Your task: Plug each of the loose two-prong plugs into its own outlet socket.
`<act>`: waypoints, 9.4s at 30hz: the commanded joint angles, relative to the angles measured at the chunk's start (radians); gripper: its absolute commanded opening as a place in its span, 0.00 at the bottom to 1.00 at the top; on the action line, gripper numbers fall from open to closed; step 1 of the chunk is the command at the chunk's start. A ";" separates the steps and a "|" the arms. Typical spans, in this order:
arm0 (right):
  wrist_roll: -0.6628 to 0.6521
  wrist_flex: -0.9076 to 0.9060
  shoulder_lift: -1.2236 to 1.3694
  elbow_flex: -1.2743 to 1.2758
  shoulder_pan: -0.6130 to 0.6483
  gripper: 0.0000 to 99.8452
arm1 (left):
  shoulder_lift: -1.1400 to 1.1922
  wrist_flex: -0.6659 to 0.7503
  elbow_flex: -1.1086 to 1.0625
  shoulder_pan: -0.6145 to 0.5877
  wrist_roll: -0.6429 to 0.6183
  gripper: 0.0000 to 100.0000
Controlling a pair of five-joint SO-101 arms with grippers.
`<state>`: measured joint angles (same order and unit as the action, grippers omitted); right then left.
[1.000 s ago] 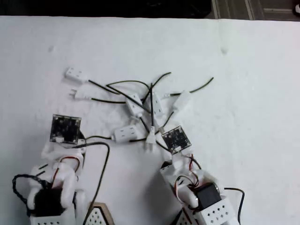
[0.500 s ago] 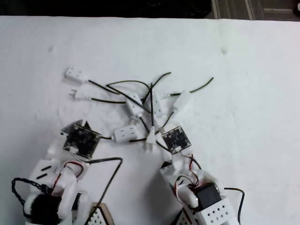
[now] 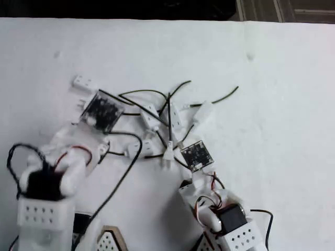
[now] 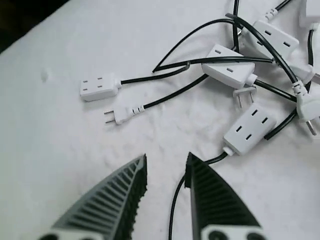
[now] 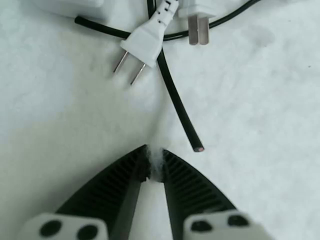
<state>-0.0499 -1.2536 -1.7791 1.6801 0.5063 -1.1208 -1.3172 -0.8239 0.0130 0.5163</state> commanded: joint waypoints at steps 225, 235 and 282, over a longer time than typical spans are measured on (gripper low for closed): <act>0.129 0.082 0.499 -0.712 0.150 0.02 | -0.082 0.126 -0.117 0.110 -0.126 0.20; 0.130 0.162 0.688 -0.709 0.027 0.02 | 0.323 0.201 -0.109 0.110 0.226 0.33; 0.130 0.159 0.694 -0.664 0.010 0.02 | 1.141 0.218 0.239 -0.004 0.193 0.09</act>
<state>0.0790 -1.1093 -1.0810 1.0249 0.5232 0.0269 -1.0487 -0.6091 0.0361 0.7188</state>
